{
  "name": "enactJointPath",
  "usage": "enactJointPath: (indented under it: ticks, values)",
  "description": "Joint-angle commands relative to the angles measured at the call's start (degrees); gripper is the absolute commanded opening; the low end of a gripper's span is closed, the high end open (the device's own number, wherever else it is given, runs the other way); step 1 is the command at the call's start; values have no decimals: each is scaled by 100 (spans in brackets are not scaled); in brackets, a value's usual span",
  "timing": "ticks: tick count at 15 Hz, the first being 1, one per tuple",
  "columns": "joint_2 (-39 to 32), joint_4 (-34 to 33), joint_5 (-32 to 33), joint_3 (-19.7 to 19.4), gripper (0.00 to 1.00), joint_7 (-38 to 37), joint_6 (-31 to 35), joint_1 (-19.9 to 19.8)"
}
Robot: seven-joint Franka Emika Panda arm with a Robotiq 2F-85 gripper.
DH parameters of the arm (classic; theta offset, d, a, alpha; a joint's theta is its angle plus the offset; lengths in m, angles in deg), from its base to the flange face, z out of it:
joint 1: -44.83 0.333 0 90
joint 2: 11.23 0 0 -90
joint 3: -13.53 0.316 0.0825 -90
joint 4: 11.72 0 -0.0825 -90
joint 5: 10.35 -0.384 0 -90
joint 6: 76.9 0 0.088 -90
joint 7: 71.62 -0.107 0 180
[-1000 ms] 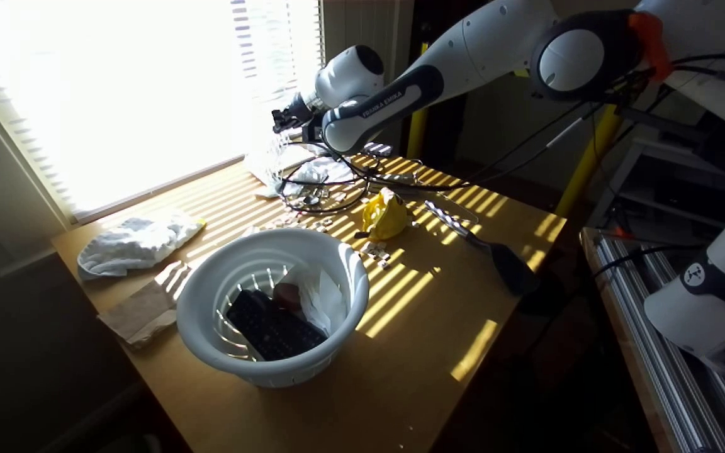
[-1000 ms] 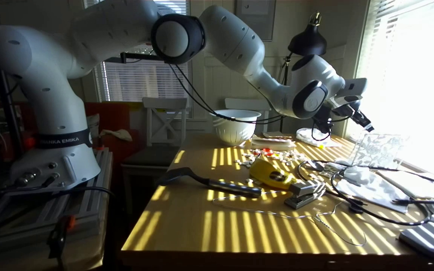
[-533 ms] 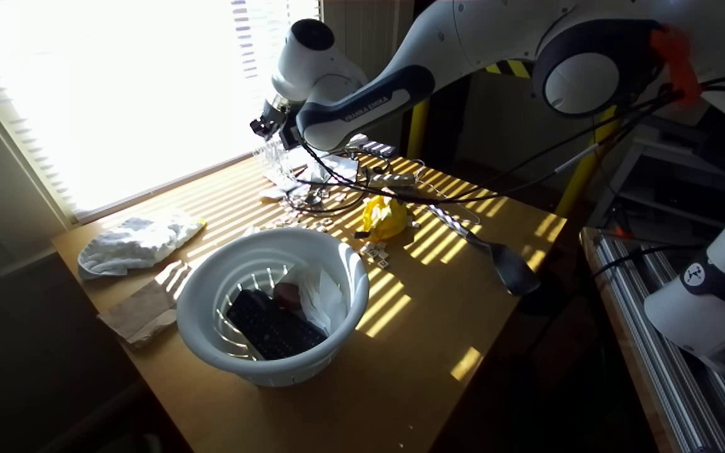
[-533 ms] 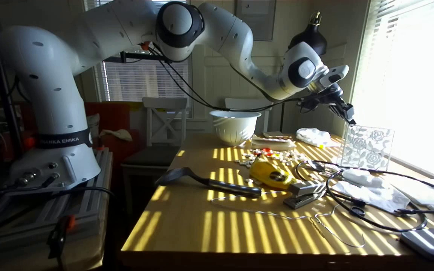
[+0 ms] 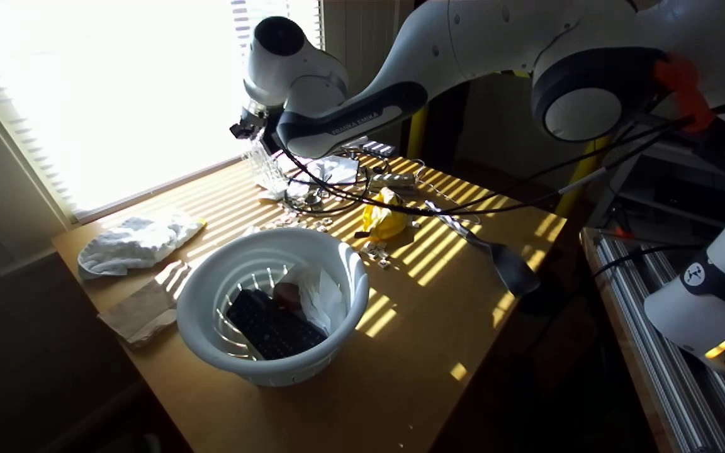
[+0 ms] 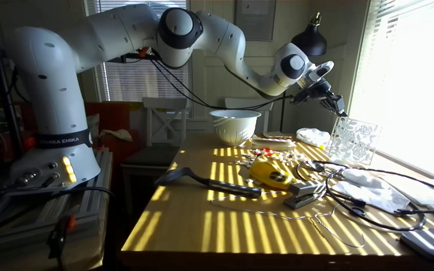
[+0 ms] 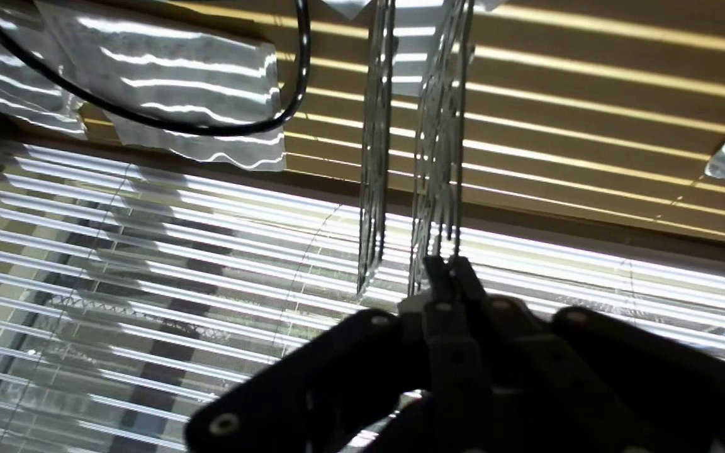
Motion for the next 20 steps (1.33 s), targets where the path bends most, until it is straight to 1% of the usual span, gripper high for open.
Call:
enactJointPath:
  ticks: [1, 5, 14, 16, 20]
  values:
    - [-367, -594, -41, -338, 1, -210, -173, 75]
    - [-686, -1037, -8, -384, 1, -470, -81, 32]
    - [-1191, -1845, 69, -845, 1, -1328, 106, 129]
    - [-1350, -2017, 91, -1000, 1, -1583, 228, 140]
    - [-1648, -2258, 155, -1560, 1, -2266, 442, 215]
